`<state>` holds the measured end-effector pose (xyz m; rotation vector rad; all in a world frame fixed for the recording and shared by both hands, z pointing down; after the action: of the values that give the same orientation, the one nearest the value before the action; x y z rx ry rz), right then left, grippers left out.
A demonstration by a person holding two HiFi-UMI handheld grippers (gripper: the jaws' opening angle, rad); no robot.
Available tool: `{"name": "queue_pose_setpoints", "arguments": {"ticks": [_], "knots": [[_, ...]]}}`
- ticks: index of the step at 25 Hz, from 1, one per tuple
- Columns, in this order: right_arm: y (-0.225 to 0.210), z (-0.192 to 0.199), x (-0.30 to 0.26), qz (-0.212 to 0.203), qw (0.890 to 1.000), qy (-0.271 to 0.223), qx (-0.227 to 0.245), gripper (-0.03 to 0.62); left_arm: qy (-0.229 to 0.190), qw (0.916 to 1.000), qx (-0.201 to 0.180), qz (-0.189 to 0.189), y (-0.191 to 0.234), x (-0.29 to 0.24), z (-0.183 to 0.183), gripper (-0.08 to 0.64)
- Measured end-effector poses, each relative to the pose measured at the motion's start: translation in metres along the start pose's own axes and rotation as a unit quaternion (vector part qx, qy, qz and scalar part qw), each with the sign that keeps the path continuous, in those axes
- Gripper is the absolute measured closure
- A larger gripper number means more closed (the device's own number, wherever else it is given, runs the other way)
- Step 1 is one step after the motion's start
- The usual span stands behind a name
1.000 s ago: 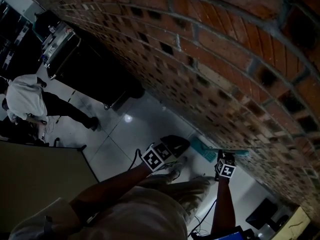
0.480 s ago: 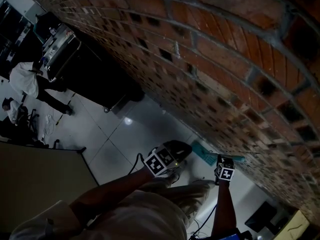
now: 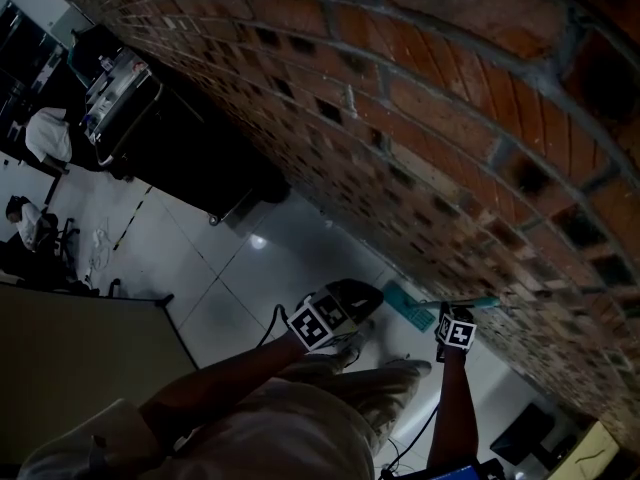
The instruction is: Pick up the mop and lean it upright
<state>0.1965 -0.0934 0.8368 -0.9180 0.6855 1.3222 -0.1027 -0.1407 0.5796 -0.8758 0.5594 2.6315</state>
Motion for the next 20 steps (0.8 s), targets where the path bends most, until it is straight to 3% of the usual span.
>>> {"name": "queue_pose_setpoints", "arguments": {"ticks": [3, 11, 15, 20], "knots": [[-0.004, -0.006, 0.003, 0.005, 1.0, -0.01, -0.021, 0.459, -0.005, 1.0, 0.001, -0.001, 0.002, 0.001, -0.003, 0.54], [-0.005, -0.011, 0.035, 0.009, 0.998, -0.048, -0.049, 0.347, -0.023, 0.9997, -0.007, 0.009, -0.002, 0.002, -0.01, 0.54], [0.0, -0.017, 0.074, 0.012, 0.993, -0.094, -0.065, 0.328, -0.034, 0.999, -0.014, 0.024, -0.007, 0.004, -0.015, 0.523], [0.021, -0.035, 0.133, 0.011, 0.98, -0.177, -0.095, 0.328, -0.052, 0.9974, -0.041, 0.029, 0.002, 0.013, -0.029, 0.492]]}}
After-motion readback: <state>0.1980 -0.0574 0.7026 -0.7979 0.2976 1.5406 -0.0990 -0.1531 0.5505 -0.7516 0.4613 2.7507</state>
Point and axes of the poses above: the fingertips, and each gripper's own axes: x backward along the fingers, y to its left, z out of its underside, the point moved 10 cm from there along x, backward along the fingers, and after that the axes turned 3 degrees about z, right-handed, at the moved point
